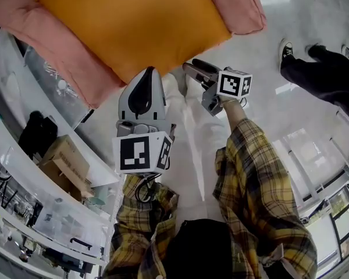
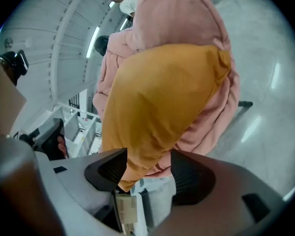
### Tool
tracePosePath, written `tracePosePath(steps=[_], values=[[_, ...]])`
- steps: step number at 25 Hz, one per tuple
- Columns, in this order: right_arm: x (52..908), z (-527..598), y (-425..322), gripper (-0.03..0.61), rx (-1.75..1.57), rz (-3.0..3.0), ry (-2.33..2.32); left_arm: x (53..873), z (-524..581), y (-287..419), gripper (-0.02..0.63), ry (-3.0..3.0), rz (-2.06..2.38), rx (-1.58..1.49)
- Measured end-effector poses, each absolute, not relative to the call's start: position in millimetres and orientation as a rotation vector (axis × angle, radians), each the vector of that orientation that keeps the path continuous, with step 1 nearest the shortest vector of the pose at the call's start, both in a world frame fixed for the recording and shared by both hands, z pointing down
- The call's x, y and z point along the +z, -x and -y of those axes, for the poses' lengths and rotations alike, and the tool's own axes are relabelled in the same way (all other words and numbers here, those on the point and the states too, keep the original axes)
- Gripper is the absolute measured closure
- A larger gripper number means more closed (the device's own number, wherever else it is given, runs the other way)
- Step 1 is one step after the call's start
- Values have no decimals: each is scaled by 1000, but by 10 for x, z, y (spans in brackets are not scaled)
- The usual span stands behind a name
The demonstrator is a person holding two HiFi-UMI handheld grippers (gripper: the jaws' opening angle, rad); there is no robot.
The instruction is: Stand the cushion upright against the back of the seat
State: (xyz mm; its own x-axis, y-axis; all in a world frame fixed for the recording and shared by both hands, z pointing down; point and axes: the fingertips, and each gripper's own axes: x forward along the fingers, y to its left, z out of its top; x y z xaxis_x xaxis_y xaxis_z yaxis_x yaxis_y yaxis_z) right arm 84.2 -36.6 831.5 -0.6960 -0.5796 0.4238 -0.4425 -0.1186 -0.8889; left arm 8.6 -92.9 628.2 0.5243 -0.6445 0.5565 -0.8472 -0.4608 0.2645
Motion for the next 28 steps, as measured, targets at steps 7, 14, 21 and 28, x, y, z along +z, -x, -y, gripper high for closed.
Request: tracePosePath(steps=[7, 14, 21, 28], values=[[8484, 408, -636, 311, -2008, -1916, 1012, 6398, 902, -56, 609, -2245, 1212, 542], [8518, 583, -620, 311, -1901, -2003, 1093, 6451, 860, 29, 609, -2229, 1223, 545], [8394, 629, -573, 399, -1847, -2109, 1107, 6444, 827, 59, 609, -2224, 1234, 534], [8133, 621, -511, 520, -1780, -2268, 1160, 6267, 840, 65, 609, -2237, 1254, 508]])
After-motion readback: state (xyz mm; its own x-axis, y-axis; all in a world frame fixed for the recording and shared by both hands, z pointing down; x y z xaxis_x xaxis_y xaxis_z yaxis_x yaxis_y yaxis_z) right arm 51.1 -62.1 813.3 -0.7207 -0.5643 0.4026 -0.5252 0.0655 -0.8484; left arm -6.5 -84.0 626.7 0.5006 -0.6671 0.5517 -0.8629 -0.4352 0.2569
